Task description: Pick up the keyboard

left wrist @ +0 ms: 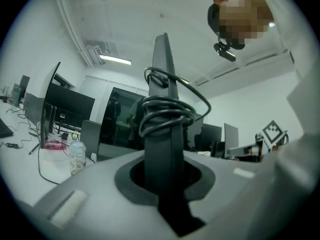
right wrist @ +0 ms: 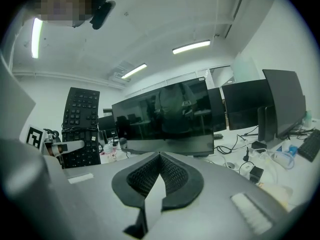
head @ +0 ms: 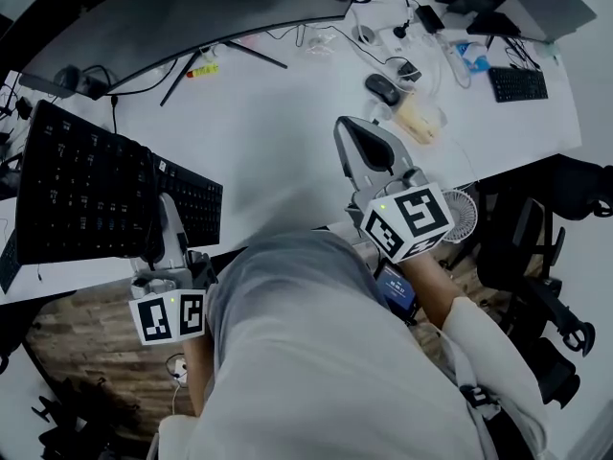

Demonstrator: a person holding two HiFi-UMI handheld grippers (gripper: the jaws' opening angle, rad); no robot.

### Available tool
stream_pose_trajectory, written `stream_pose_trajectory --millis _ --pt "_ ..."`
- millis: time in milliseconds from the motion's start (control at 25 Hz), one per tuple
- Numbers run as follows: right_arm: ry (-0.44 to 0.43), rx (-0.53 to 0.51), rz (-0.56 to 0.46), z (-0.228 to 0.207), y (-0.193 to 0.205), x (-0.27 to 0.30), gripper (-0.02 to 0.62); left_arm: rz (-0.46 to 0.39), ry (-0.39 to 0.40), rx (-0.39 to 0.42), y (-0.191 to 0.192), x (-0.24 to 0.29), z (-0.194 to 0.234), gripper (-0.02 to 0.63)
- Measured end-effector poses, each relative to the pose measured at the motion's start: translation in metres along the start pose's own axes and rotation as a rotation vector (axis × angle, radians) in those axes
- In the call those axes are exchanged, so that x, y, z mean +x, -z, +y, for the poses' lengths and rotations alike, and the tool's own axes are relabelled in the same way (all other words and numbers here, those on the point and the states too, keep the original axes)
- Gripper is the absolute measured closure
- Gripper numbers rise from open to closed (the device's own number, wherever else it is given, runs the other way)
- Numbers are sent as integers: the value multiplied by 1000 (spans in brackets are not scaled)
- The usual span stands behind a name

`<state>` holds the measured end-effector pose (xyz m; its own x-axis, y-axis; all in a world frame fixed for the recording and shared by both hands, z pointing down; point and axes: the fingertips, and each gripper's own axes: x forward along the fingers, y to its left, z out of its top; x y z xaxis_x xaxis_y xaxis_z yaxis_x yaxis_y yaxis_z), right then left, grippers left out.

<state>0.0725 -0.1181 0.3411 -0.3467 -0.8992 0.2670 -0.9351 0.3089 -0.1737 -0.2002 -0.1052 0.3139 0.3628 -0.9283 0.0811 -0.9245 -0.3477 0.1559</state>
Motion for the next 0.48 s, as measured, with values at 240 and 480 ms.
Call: stream_pose_trajectory --millis 240,480 --pt "17 -10 -6 -5 2 2 598 4 -10 2 2 2 5 606" --pt "15 0 22 -4 9 0 598 12 9 -46 6 1 1 606"
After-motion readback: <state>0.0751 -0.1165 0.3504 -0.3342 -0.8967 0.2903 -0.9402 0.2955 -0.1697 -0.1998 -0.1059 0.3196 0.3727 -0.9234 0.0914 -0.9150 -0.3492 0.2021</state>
